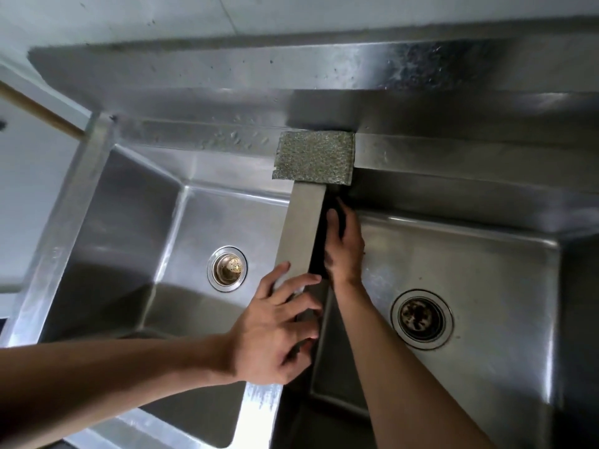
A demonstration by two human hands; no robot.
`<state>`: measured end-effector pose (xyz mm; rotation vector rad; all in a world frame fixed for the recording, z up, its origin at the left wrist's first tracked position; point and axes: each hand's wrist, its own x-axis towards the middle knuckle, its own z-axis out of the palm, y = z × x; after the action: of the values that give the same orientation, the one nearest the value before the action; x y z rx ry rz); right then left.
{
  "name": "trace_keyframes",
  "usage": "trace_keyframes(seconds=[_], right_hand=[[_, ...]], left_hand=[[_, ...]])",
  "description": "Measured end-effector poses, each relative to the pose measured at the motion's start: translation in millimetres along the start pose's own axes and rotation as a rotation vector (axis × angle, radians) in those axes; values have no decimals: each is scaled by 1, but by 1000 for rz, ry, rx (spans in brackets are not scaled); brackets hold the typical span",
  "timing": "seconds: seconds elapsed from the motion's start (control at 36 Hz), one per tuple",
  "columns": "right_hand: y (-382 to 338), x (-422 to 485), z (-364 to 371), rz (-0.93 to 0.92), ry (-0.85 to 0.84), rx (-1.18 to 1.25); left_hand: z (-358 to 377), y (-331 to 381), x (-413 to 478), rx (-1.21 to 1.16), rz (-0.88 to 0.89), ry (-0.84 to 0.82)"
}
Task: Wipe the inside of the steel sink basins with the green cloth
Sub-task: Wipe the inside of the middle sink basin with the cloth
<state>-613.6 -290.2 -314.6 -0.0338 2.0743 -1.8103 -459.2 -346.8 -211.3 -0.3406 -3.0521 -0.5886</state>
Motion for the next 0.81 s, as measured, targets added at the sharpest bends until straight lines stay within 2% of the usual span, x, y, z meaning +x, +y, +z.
trace_keyframes(seconds=[0.08, 0.17, 0.33, 0.39, 0.5, 0.58, 0.64, 0.75, 0.81], right_hand=[[22, 6, 3, 134, -17, -58], [24, 3, 5, 127, 16, -45], [-8, -8, 4, -180, 70, 74], [-2, -3, 4, -119, 60, 82], [29, 10, 1, 176, -48, -77], [33, 6, -1, 220, -64, -115], [21, -2, -2, 181, -66, -61], [-20, -24, -12, -61, -67, 82], [-35, -27, -16, -107, -85, 109]], left_hand=[[0, 1, -1, -6, -16, -2], [1, 0, -1, -21, -15, -10], [-1, -1, 0, -16, -3, -7], [0, 0, 1, -12, -6, -7], [0, 0, -1, -16, -15, -2], [0, 0, -1, -9, -18, -1], [1, -1, -2, -8, -16, -3], [0, -1, -1, -11, -12, -2], [0, 0, -1, -14, -14, 1]])
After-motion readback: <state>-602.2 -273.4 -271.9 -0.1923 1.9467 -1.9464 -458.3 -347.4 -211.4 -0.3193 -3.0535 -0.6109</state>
